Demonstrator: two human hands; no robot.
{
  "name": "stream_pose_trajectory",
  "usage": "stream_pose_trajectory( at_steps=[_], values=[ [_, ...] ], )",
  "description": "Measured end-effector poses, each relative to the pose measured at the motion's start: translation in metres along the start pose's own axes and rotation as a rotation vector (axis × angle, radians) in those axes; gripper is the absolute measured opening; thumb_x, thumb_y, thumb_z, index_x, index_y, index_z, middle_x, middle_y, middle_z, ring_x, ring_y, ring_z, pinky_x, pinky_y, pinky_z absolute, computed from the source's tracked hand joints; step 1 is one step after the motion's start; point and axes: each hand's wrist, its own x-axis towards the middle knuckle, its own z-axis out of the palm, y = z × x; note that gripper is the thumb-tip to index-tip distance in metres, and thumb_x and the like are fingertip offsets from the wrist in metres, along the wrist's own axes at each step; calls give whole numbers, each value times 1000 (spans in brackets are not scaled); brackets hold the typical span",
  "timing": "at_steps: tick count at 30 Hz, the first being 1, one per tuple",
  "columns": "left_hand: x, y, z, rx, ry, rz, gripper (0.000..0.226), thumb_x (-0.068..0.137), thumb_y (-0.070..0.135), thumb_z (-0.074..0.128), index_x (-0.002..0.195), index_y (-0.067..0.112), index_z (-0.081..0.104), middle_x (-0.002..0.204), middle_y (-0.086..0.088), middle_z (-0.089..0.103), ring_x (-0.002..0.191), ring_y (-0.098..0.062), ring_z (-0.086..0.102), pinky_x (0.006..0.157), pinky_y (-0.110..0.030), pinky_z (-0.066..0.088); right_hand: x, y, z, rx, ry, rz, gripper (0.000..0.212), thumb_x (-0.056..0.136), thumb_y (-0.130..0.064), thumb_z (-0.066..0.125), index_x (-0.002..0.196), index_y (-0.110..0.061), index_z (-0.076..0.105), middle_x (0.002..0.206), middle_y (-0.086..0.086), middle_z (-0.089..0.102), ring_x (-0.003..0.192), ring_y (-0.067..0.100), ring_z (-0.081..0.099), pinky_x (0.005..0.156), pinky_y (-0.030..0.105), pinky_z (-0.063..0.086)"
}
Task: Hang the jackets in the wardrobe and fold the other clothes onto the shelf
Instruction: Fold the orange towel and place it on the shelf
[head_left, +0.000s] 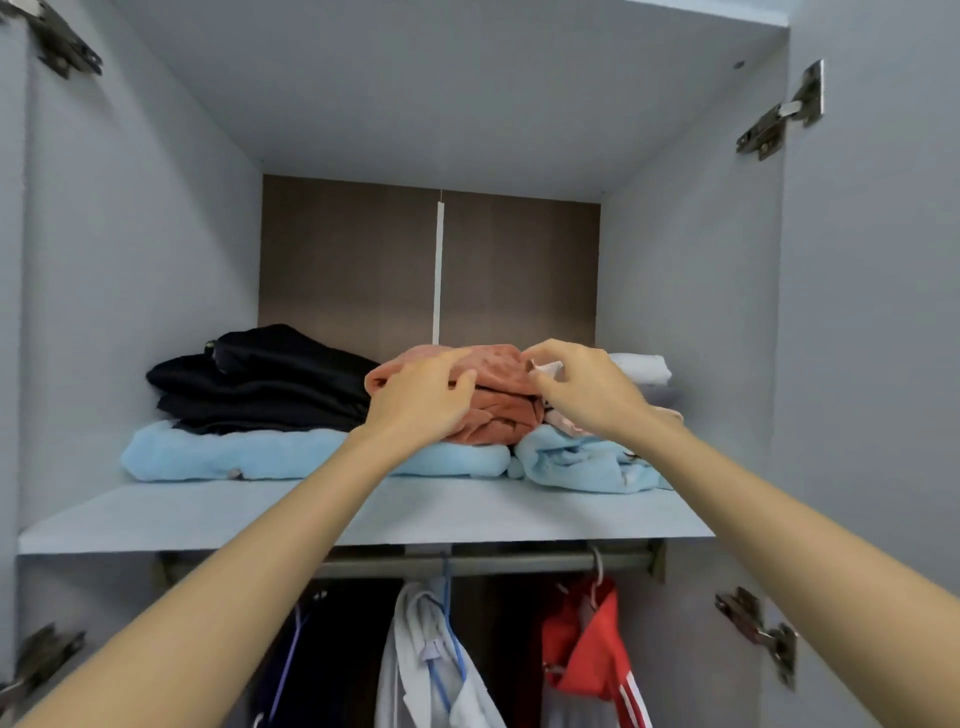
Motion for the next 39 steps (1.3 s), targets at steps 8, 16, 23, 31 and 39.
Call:
stream_pose_trajectory(
  at_steps=[8, 16, 23, 31, 39],
  values=[
    [-127, 66, -13, 6, -35, -30, 43, 99, 38, 42, 142, 34, 42, 140, 3, 52, 124, -21, 50, 93, -36, 43, -129, 12, -29, 60, -96, 80, 35, 94, -27, 53, 128, -25, 59, 129, -6, 62, 116, 19, 56, 96, 37, 46],
    [-220, 122, -51, 74, -106, 18, 47, 100, 39, 41, 146, 33, 37, 144, 2, 48, 121, -22, 52, 94, -39, 43, -234, -14, -80, 97, -143, 132, 30, 92, -31, 53, 121, -31, 61, 119, -11, 65, 104, 13, 59, 93, 40, 49],
    [-306, 136, -74, -20, -143, 62, 46, 99, 39, 43, 145, 33, 39, 137, 0, 54, 114, -21, 57, 85, -34, 44, -335, -57, -110, 20, -124, 198, 30, 93, -28, 51, 121, -33, 60, 115, -14, 66, 103, 11, 57, 84, 33, 49],
    [-410, 145, -85, -139, -329, 146, 47, 99, 39, 43, 145, 35, 37, 135, 2, 55, 118, -21, 56, 80, -28, 40, -464, -109, -134, -27, -181, 416, 30, 96, -29, 50, 124, -32, 59, 117, -15, 65, 95, 9, 60, 81, 34, 51],
    [-490, 203, -76, -264, -521, 241, 43, 99, 36, 43, 142, 32, 43, 130, 0, 58, 117, -25, 56, 92, -40, 47, -593, -125, -187, -118, -201, 706, 29, 97, -30, 48, 123, -33, 59, 114, -17, 63, 92, 10, 60, 78, 33, 46]
  ],
)
